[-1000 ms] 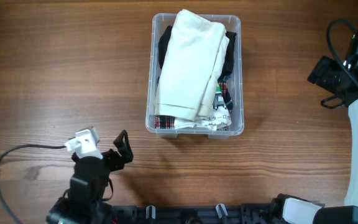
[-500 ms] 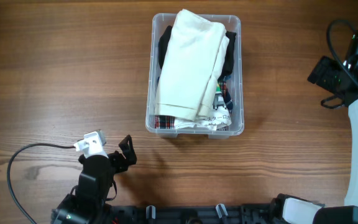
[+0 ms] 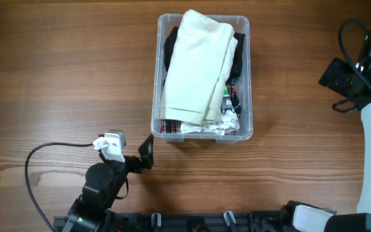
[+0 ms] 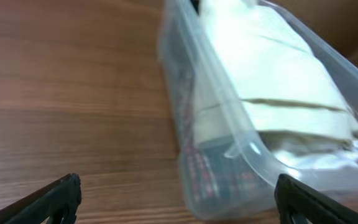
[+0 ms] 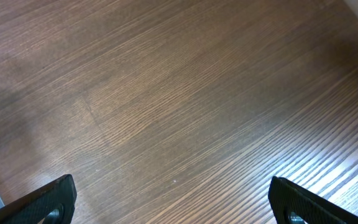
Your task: Pack container
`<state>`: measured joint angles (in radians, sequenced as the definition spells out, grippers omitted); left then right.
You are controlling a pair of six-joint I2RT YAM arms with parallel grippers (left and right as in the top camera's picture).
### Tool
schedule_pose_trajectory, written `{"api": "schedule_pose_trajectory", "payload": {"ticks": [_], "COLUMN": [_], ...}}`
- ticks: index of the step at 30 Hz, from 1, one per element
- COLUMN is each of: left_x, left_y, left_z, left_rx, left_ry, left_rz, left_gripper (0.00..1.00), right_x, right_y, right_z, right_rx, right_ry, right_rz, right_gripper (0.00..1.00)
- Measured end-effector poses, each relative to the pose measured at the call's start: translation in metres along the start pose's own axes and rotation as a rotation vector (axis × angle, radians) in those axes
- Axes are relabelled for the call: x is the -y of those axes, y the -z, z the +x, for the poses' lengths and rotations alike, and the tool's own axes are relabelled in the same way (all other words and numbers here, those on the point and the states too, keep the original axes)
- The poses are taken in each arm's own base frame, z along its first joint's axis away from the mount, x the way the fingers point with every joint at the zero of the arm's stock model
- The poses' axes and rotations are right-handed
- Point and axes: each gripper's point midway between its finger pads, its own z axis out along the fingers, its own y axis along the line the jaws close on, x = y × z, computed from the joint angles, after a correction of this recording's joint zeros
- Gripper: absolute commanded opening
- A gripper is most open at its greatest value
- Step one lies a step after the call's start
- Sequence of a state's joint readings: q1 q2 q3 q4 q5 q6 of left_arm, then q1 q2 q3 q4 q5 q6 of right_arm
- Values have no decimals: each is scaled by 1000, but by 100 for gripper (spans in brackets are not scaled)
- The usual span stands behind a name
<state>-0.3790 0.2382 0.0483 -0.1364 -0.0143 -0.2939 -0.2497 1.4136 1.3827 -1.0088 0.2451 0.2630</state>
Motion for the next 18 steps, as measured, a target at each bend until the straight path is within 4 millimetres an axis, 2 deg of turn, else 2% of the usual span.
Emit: {"api": "schedule_pose_trajectory", "payload": {"ticks": [6, 18], "left_x": [7, 7], "left_y": [0, -1], "left_z": [4, 5], "left_rx": [-14, -22], "left_ry": [-26, -27], "left_rz": [41, 46], "left_gripper": [100, 100], "right_x": [0, 0], "right_y": [0, 0], "right_z": [0, 0], "right_rx": [0, 0], "right_ry": [0, 0], "right_rz": [0, 0], "right_gripper": [100, 100]}}
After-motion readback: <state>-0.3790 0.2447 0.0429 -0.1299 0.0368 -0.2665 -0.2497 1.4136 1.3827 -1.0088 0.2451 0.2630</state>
